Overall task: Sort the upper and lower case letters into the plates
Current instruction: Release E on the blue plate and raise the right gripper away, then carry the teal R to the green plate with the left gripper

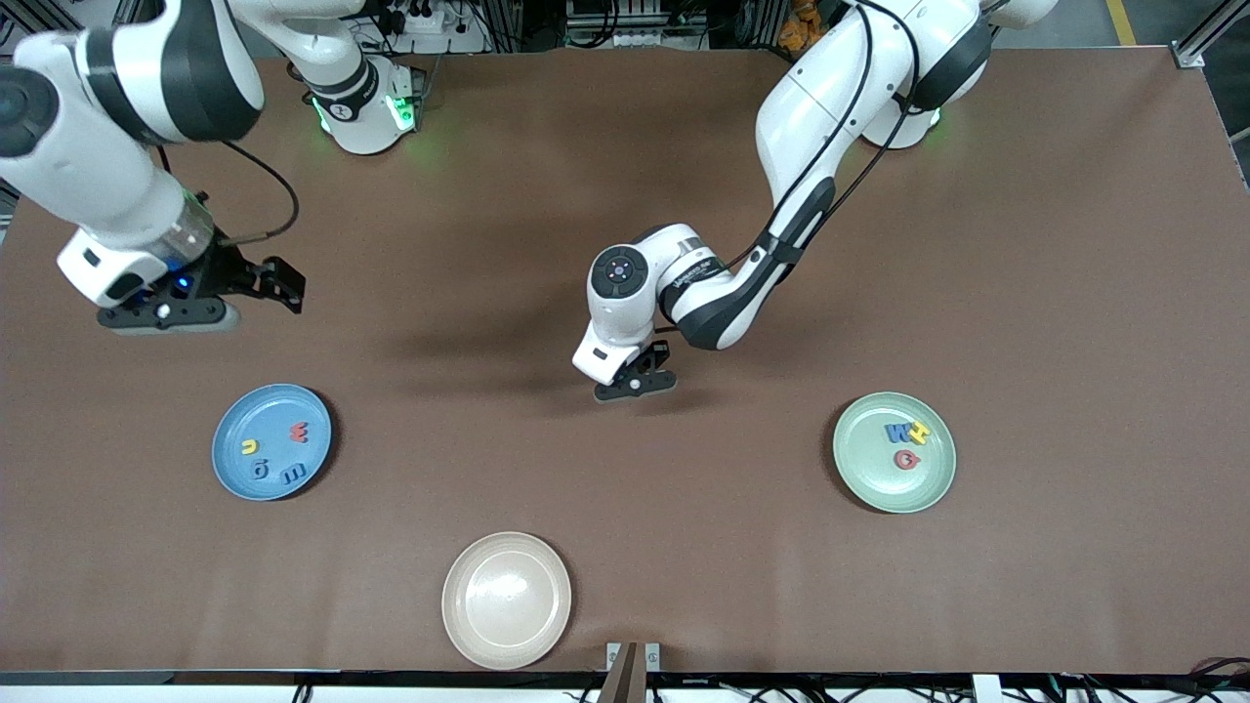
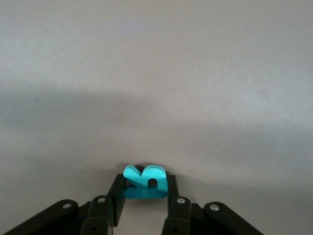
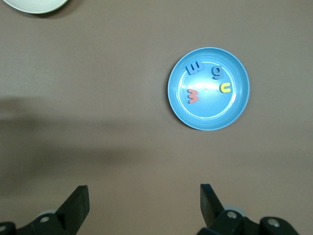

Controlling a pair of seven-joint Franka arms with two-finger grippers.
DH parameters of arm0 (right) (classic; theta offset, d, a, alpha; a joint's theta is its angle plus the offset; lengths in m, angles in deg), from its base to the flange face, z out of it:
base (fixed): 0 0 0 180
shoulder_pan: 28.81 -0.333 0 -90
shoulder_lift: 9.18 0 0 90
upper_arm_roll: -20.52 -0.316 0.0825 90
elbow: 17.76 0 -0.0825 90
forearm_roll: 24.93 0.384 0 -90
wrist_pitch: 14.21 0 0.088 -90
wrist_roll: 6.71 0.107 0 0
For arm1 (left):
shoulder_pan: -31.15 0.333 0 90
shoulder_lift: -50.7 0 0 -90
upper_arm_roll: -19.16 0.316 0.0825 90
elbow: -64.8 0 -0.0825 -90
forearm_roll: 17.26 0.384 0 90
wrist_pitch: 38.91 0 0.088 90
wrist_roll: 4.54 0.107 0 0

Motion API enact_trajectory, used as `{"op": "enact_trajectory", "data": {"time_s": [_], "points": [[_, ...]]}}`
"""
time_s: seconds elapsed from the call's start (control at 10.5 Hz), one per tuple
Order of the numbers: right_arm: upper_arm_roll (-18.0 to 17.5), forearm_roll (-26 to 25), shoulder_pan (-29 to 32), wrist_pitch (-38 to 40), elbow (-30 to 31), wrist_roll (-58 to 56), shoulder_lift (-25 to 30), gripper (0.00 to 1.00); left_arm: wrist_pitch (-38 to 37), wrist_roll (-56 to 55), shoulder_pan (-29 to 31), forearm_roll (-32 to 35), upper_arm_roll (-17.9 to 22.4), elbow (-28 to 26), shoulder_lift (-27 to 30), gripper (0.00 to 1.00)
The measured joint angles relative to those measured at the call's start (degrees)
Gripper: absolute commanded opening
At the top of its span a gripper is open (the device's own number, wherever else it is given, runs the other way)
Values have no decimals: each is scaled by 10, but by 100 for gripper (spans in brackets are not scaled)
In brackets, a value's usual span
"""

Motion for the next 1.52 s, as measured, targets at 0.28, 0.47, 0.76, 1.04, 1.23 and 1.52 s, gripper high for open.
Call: {"op": "enact_trajectory", "data": {"time_s": [0.28,0.47,0.76,1.04,1.23,1.52], "points": [[7,44,1,71,-47,0,23,100,-28,0,22,0,0,6,35,0],[16,48,3,101,-91,0,20,100,-71,0,44,0,-1,7,75,0],[36,49,3,140,-176,-18,0,100,-90,23,96,0,-1,-15,125,0],[36,49,1,187,-213,-22,-28,100,-91,133,191,0,-18,-88,172,0],[37,48,-4,236,-243,-23,-42,100,-91,216,256,-1,-31,-119,187,0],[56,38,-47,260,-251,-23,-47,100,-91,290,325,-1,-33,-151,190,6]]}}
